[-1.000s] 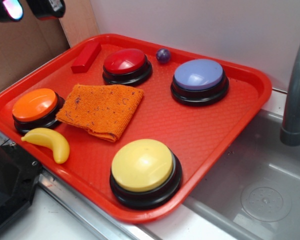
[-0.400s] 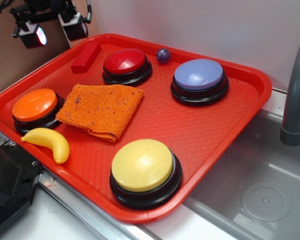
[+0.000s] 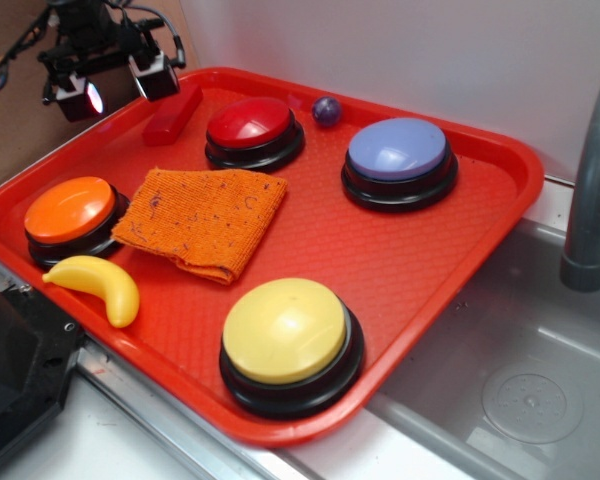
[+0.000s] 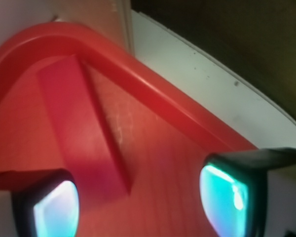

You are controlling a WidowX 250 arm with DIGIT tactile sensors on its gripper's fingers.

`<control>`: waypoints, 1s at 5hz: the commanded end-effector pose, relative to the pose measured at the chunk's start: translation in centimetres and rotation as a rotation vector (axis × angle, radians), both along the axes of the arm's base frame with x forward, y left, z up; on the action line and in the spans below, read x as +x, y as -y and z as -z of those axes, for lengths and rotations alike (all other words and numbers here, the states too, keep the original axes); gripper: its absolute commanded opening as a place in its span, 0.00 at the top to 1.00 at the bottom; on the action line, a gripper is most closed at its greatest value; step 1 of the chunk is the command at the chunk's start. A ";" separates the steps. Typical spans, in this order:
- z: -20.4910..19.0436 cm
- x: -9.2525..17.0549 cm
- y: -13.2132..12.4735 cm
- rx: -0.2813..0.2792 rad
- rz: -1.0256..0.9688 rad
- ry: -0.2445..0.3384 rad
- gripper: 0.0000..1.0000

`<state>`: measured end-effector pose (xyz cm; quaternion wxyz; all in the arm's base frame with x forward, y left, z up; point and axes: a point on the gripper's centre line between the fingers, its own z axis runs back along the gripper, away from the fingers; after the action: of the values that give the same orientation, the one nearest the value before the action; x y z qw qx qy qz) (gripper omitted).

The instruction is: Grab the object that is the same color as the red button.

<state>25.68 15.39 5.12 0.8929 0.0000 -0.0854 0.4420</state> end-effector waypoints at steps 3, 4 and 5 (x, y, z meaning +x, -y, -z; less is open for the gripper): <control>2.7 2.7 0.5 -0.049 0.133 0.083 0.49; 2.9 2.6 0.7 -0.055 0.130 0.061 1.00; 2.6 3.0 0.9 -0.074 0.125 0.033 1.00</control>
<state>29.04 14.49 2.18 0.9132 -0.0443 -0.0807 0.3969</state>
